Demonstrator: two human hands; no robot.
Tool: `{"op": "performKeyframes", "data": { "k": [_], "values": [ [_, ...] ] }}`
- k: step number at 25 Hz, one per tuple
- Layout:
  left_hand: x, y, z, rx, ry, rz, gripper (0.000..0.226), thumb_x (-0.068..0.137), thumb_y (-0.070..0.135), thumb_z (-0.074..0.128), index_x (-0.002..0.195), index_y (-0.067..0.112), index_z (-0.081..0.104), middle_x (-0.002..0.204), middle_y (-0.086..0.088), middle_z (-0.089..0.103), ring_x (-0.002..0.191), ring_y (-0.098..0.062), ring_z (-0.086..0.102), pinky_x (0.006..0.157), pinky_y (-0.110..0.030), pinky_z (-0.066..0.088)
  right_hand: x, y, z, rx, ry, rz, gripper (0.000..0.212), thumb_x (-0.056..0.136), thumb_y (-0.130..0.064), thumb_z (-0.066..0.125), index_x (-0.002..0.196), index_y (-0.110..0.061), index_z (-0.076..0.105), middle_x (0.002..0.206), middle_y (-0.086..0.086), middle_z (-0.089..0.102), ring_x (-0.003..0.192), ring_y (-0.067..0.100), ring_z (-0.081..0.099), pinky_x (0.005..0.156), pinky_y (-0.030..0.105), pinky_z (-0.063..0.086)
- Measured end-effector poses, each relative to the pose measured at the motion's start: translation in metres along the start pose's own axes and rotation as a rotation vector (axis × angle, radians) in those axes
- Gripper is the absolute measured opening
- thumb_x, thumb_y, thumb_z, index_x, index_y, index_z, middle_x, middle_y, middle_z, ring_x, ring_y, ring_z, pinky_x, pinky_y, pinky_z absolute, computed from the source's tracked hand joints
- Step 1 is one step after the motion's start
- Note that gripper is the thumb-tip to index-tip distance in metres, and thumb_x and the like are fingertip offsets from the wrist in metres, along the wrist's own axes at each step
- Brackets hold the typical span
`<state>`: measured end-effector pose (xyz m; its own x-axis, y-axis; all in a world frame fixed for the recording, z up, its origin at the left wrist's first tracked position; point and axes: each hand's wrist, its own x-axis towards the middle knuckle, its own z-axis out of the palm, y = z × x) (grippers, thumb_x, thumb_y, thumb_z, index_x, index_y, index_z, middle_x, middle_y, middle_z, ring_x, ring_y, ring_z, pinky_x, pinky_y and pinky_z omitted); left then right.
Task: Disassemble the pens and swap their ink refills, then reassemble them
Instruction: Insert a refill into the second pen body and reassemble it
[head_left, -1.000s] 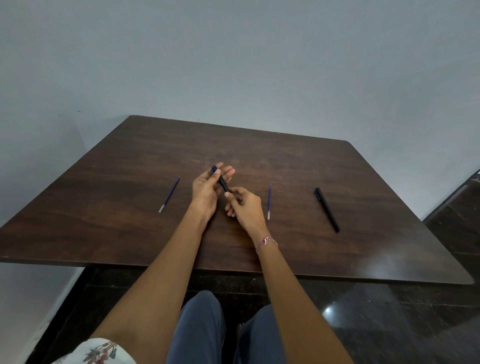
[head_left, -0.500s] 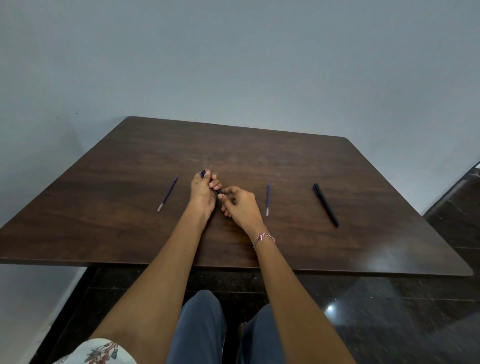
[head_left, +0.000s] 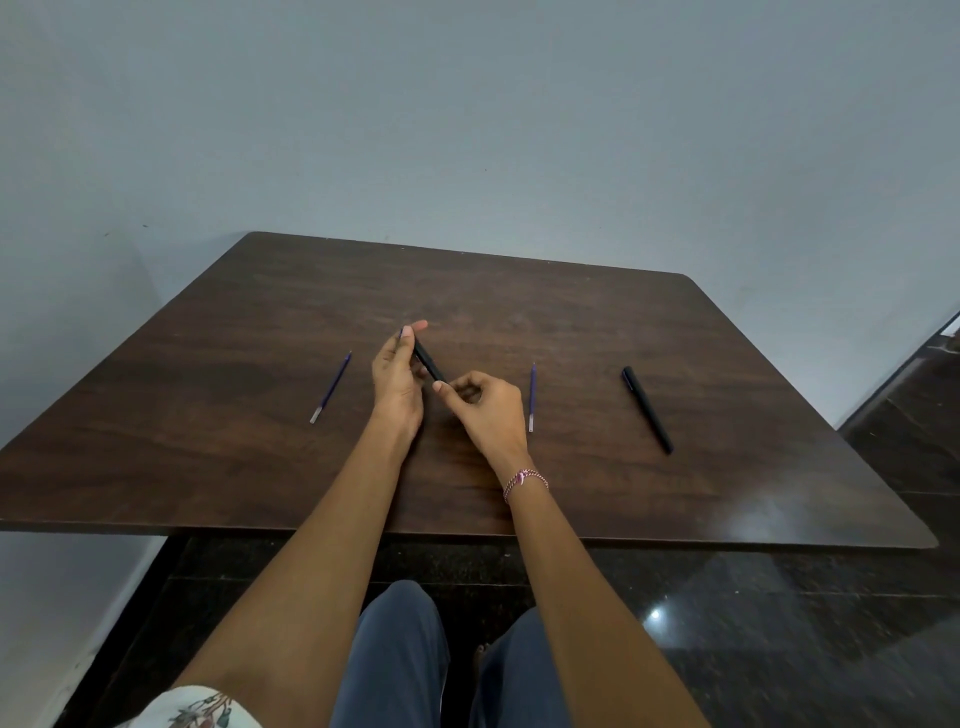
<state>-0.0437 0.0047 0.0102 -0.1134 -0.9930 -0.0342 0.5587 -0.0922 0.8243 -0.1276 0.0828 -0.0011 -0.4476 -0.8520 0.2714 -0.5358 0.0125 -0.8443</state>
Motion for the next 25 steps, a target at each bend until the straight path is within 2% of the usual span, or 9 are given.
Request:
{"op": "performKeyframes", "data": {
  "k": [2, 5, 10, 17, 20, 22, 25],
  "values": [
    [0.0003, 0.0018, -0.0003, -0.052, 0.083, 0.014, 0.02, 0.098, 0.018, 0.048, 0.09, 0.017, 0.066, 0.072, 0.004, 0.045, 0.055, -0.004, 0.037, 0.047, -0.013, 0.036, 0.0001, 0.0007, 0.0001, -0.039, 0.01, -0.049, 0.018, 0.08, -0.034, 0.073, 0.078, -0.016, 0.071, 0.074, -0.003, 0.06, 0.063, 0.004, 0.054, 0.062, 0.012, 0.044],
    [0.0013, 0.002, -0.0004, -0.12, 0.159, 0.011, 0.018, 0.099, 0.016, 0.048, 0.09, 0.018, 0.063, 0.07, 0.004, 0.043, 0.056, -0.004, 0.037, 0.048, -0.013, 0.038, 0.0018, 0.0027, -0.0012, -0.041, 0.019, -0.058, 0.014, 0.079, -0.026, 0.076, 0.079, -0.014, 0.07, 0.071, -0.008, 0.049, 0.061, 0.002, 0.047, 0.06, 0.005, 0.038],
    [0.0007, 0.0008, 0.0014, -0.114, 0.201, 0.038, 0.018, 0.099, 0.015, 0.046, 0.089, 0.02, 0.061, 0.072, 0.005, 0.046, 0.057, -0.004, 0.038, 0.051, -0.014, 0.039, 0.0027, 0.004, -0.0006, -0.083, 0.014, -0.047, 0.015, 0.079, -0.025, 0.076, 0.084, -0.014, 0.069, 0.073, -0.009, 0.046, 0.062, 0.002, 0.046, 0.062, 0.009, 0.037],
    [0.0021, 0.0012, 0.0013, -0.144, 0.236, 0.033, 0.02, 0.1, 0.017, 0.044, 0.089, 0.02, 0.06, 0.071, 0.004, 0.044, 0.058, -0.005, 0.037, 0.056, -0.019, 0.036, 0.0008, 0.0036, -0.0008, -0.084, -0.003, -0.031, 0.015, 0.075, -0.025, 0.08, 0.078, -0.019, 0.066, 0.073, -0.008, 0.053, 0.062, 0.003, 0.05, 0.066, 0.018, 0.046],
    [0.0039, 0.0019, 0.0002, -0.253, 0.251, 0.023, 0.019, 0.101, 0.016, 0.043, 0.089, 0.018, 0.057, 0.073, 0.001, 0.047, 0.06, -0.006, 0.042, 0.054, -0.018, 0.039, 0.0014, 0.0044, -0.0014, -0.049, 0.01, 0.004, 0.017, 0.073, -0.02, 0.08, 0.076, -0.02, 0.063, 0.07, -0.006, 0.056, 0.062, 0.003, 0.051, 0.066, 0.022, 0.049],
    [0.0053, 0.0011, -0.0005, -0.267, 0.257, 0.018, 0.017, 0.1, 0.016, 0.044, 0.089, 0.018, 0.057, 0.076, 0.001, 0.05, 0.062, -0.006, 0.045, 0.055, -0.018, 0.04, 0.0014, 0.0049, -0.0015, -0.033, 0.015, 0.017, 0.018, 0.073, -0.02, 0.079, 0.075, -0.021, 0.062, 0.066, -0.009, 0.055, 0.06, 0.002, 0.052, 0.063, 0.018, 0.048],
    [0.0059, -0.0018, 0.0008, -0.163, 0.239, 0.081, 0.014, 0.097, 0.011, 0.05, 0.087, 0.02, 0.055, 0.08, 0.003, 0.053, 0.064, -0.005, 0.048, 0.056, -0.017, 0.041, 0.0022, 0.0058, -0.0015, 0.031, 0.076, 0.022, 0.018, 0.077, -0.023, 0.078, 0.077, -0.02, 0.061, 0.064, -0.012, 0.055, 0.058, 0.0, 0.052, 0.06, 0.01, 0.045]
  ]
}}
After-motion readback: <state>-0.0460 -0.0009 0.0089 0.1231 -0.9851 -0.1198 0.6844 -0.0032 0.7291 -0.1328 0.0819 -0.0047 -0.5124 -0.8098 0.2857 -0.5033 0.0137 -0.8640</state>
